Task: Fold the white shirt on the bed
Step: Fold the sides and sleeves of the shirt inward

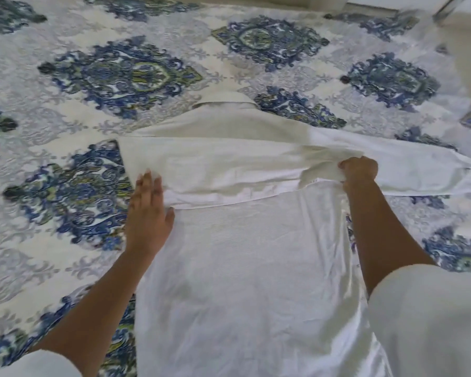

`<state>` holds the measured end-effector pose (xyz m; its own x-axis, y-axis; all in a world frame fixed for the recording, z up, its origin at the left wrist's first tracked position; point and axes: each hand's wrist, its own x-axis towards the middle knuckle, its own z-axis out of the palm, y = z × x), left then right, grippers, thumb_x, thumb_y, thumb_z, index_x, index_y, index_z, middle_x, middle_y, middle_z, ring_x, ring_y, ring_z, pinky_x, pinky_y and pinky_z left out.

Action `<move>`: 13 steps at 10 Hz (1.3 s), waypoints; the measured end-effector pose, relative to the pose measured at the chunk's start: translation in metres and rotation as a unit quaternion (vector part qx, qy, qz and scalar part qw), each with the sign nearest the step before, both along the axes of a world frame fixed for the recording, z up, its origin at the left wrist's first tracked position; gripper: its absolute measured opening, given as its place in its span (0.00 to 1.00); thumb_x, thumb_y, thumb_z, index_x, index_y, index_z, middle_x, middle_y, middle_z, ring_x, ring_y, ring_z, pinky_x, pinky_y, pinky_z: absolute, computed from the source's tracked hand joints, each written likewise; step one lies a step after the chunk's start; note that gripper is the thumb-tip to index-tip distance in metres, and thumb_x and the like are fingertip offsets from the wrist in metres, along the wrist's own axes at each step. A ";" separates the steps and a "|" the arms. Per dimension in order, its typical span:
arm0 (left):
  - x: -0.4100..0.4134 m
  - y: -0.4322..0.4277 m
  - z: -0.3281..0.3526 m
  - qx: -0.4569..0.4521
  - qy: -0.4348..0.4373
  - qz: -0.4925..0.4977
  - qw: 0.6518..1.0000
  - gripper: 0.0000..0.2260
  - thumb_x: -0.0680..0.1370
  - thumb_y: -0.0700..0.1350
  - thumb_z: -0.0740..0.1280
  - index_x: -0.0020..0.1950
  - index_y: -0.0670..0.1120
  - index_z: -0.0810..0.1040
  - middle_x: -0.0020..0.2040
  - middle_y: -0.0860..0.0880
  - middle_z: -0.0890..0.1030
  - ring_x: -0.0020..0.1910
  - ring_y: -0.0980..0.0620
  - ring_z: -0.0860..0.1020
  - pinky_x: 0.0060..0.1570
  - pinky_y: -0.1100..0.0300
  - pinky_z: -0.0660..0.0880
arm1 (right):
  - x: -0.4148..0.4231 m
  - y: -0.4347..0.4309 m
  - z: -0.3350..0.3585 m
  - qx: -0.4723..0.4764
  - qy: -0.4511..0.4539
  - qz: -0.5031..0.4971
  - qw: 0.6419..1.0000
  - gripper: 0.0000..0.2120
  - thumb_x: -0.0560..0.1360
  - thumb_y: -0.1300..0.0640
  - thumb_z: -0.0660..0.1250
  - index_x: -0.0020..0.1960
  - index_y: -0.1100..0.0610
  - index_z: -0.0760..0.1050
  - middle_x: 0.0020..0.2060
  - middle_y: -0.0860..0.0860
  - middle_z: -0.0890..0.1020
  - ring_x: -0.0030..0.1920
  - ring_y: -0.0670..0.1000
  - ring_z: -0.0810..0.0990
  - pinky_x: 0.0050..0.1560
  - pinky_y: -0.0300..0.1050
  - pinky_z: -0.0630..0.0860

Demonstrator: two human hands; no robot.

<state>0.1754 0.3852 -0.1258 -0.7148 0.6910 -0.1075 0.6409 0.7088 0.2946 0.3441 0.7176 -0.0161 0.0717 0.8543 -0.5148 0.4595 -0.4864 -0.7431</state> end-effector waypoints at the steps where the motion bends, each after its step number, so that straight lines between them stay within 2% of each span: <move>1: 0.001 0.002 -0.011 0.016 0.033 -0.041 0.998 0.36 0.70 0.41 0.73 0.72 0.34 0.60 0.73 0.32 0.59 0.71 0.30 0.59 0.66 0.37 0.61 | 0.006 0.001 -0.026 -0.117 0.178 -0.075 0.974 0.05 0.77 0.61 0.62 0.44 0.54 0.71 0.42 0.51 0.75 0.57 0.56 0.76 0.48 0.51 0.77; 2: 0.006 0.002 -0.013 0.023 0.031 -0.049 0.998 0.31 0.75 0.44 0.66 0.72 0.33 0.58 0.73 0.32 0.58 0.72 0.31 0.56 0.69 0.40 0.56 | 0.019 -0.003 -0.040 -0.152 0.285 -0.072 0.944 0.08 0.77 0.52 0.63 0.49 0.56 0.72 0.45 0.56 0.78 0.50 0.56 0.77 0.54 0.58 0.76; 3: 0.003 0.000 -0.012 0.023 0.066 -0.048 0.996 0.28 0.73 0.40 0.60 0.72 0.33 0.59 0.72 0.31 0.59 0.71 0.30 0.58 0.69 0.41 0.56 | 0.029 -0.011 -0.053 -0.139 0.381 -0.143 0.903 0.11 0.76 0.52 0.64 0.54 0.59 0.72 0.48 0.56 0.78 0.50 0.56 0.77 0.65 0.56 0.70; 4: 0.005 0.001 -0.011 0.000 0.092 -0.066 0.994 0.31 0.71 0.33 0.65 0.73 0.36 0.60 0.73 0.35 0.60 0.72 0.32 0.59 0.73 0.47 0.43 | 0.028 -0.027 -0.059 -0.153 0.369 -0.163 0.902 0.04 0.76 0.60 0.63 0.49 0.60 0.72 0.40 0.55 0.79 0.43 0.53 0.79 0.60 0.51 0.74; 5: 0.011 0.000 -0.009 -0.014 0.101 -0.046 0.994 0.33 0.70 0.34 0.66 0.74 0.39 0.59 0.74 0.37 0.59 0.73 0.34 0.58 0.72 0.47 0.37 | 0.011 -0.065 -0.067 -0.182 0.218 -0.094 0.954 0.10 0.75 0.66 0.62 0.35 0.59 0.69 0.18 0.51 0.73 0.20 0.47 0.71 0.29 0.39 0.73; 6: 0.014 -0.003 -0.007 0.011 0.073 0.003 0.997 0.32 0.73 0.35 0.63 0.75 0.38 0.55 0.75 0.35 0.55 0.74 0.35 0.55 0.71 0.42 0.54 | -0.023 -0.124 -0.074 -0.282 0.196 -0.016 0.939 0.08 0.74 0.65 0.63 0.36 0.60 0.71 0.22 0.54 0.77 0.22 0.49 0.75 0.26 0.38 0.71; 7: 0.012 -0.009 0.000 0.075 -0.043 0.162 0.983 0.32 0.78 0.39 0.62 0.76 0.39 0.49 0.76 0.38 0.53 0.69 0.36 0.65 0.50 0.44 0.75 | -0.063 -0.167 -0.074 -0.352 0.213 0.017 0.911 0.04 0.74 0.61 0.66 0.41 0.59 0.74 0.33 0.57 0.79 0.28 0.51 0.79 0.26 0.38 0.72; 8: 0.012 -0.014 0.004 0.114 -0.092 0.212 0.966 0.31 0.79 0.43 0.61 0.77 0.44 0.48 0.65 0.37 0.73 0.50 0.38 0.78 0.39 0.49 0.74 | -0.089 -0.176 -0.068 -0.347 0.243 -0.025 0.905 0.06 0.74 0.64 0.66 0.39 0.58 0.73 0.30 0.55 0.75 0.15 0.44 0.70 0.16 0.31 0.60; 9: 0.013 -0.009 0.003 0.116 -0.069 0.166 0.977 0.31 0.77 0.42 0.63 0.77 0.43 0.51 0.63 0.38 0.75 0.51 0.39 0.78 0.46 0.48 0.78 | -0.086 -0.161 -0.069 -0.298 0.309 -0.101 0.897 0.09 0.75 0.68 0.62 0.38 0.58 0.71 0.27 0.52 0.74 0.14 0.43 0.67 0.14 0.31 0.58; 10: 0.019 -0.002 -0.002 0.092 -0.064 0.112 0.987 0.31 0.77 0.42 0.63 0.75 0.38 0.53 0.72 0.37 0.64 0.69 0.38 0.68 0.66 0.45 0.68 | -0.067 -0.143 -0.073 -0.262 0.323 -0.151 0.897 0.08 0.75 0.67 0.63 0.40 0.58 0.71 0.31 0.53 0.77 0.19 0.45 0.74 0.19 0.31 0.65; 11: 0.028 0.002 -0.008 0.041 -0.041 0.061 0.996 0.29 0.78 0.41 0.60 0.75 0.38 0.52 0.76 0.40 0.56 0.75 0.42 0.58 0.72 0.50 0.57 | -0.055 -0.142 -0.074 -0.269 0.286 -0.139 0.909 0.04 0.75 0.64 0.65 0.42 0.58 0.73 0.37 0.54 0.77 0.29 0.48 0.76 0.22 0.33 0.69; 12: 0.027 -0.001 -0.012 0.023 -0.037 0.037 0.998 0.28 0.78 0.41 0.59 0.76 0.39 0.53 0.76 0.40 0.56 0.75 0.42 0.56 0.72 0.49 0.56 | -0.057 -0.157 -0.074 -0.326 0.259 -0.041 0.908 0.07 0.74 0.55 0.69 0.45 0.58 0.74 0.36 0.53 0.78 0.31 0.48 0.76 0.27 0.36 0.71; 13: 0.018 -0.005 -0.013 -0.008 -0.041 -0.007 0.999 0.25 0.79 0.46 0.53 0.75 0.40 0.55 0.76 0.41 0.56 0.76 0.43 0.55 0.73 0.47 0.56 | -0.065 -0.170 -0.071 -0.371 0.182 0.092 0.906 0.08 0.74 0.55 0.68 0.44 0.59 0.73 0.33 0.54 0.80 0.23 0.47 0.74 0.24 0.36 0.70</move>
<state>0.1933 0.3798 -0.1390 -0.6938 0.6981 -0.1767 0.6246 0.7055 0.3348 0.2786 0.5474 -0.0872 -0.3273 0.2435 -0.9130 0.3740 -0.8540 -0.3618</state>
